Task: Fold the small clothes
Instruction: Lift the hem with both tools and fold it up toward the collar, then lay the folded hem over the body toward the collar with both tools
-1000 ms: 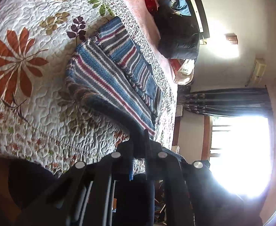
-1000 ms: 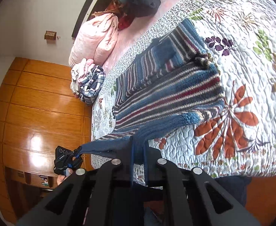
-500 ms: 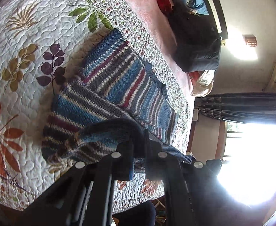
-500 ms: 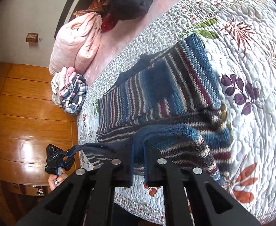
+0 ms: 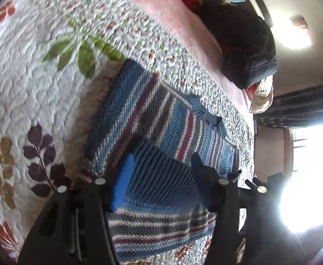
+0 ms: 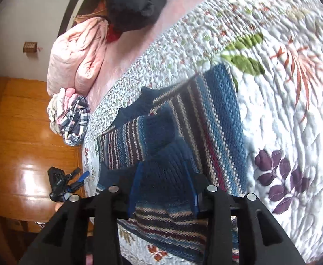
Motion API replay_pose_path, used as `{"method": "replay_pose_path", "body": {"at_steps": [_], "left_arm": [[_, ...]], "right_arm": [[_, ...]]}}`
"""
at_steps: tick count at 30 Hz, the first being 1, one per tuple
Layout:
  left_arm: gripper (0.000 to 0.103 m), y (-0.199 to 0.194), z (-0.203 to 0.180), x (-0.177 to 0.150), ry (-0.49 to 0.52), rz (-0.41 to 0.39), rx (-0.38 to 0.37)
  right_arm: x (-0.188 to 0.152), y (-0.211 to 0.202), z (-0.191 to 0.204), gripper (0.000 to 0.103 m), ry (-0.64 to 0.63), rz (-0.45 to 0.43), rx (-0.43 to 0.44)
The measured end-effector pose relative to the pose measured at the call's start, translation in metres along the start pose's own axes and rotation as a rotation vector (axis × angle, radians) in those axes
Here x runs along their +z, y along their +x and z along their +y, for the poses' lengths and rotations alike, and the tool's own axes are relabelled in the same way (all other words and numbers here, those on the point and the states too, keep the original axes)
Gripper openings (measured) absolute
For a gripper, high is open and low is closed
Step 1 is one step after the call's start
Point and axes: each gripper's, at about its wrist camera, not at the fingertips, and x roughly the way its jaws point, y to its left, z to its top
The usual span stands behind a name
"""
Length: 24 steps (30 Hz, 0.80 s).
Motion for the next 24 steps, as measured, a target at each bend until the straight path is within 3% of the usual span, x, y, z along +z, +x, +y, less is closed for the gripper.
{"method": "replay_pose_path", "body": {"at_steps": [7, 10, 14, 15, 16, 17, 20, 24], "left_arm": [[0.057, 0.035, -0.004, 0.006, 0.194, 0.094, 0.09], [0.057, 0.052, -0.002, 0.004, 0.242, 0.144, 0.137], [0.056, 0.069, -0.004, -0.003, 0.304, 0.211, 0.155], [0.05, 0.072, -0.006, -0.005, 0.324, 0.227, 0.153], [0.032, 0.076, -0.006, -0.006, 0.335, 0.246, 0.157], [0.015, 0.079, -0.006, -0.008, 0.338, 0.258, 0.169], [0.008, 0.072, -0.007, -0.01, 0.35, 0.222, 0.172], [0.007, 0.043, -0.021, -0.016, 0.361, 0.138, 0.109]], "right_arm": [[-0.002, 0.034, 0.006, 0.043, -0.187, 0.071, -0.102], [-0.005, 0.049, 0.002, 0.048, -0.211, 0.105, -0.138], [-0.011, 0.055, -0.001, 0.047, -0.232, 0.127, -0.159], [-0.013, 0.054, 0.0, 0.047, -0.238, 0.128, -0.161], [-0.014, 0.052, 0.001, 0.045, -0.243, 0.134, -0.162], [-0.016, 0.052, 0.003, 0.036, -0.254, 0.139, -0.169], [-0.024, 0.045, 0.011, 0.011, -0.305, 0.109, -0.214], [-0.034, 0.023, 0.023, 0.009, -0.334, 0.064, -0.195]]}}
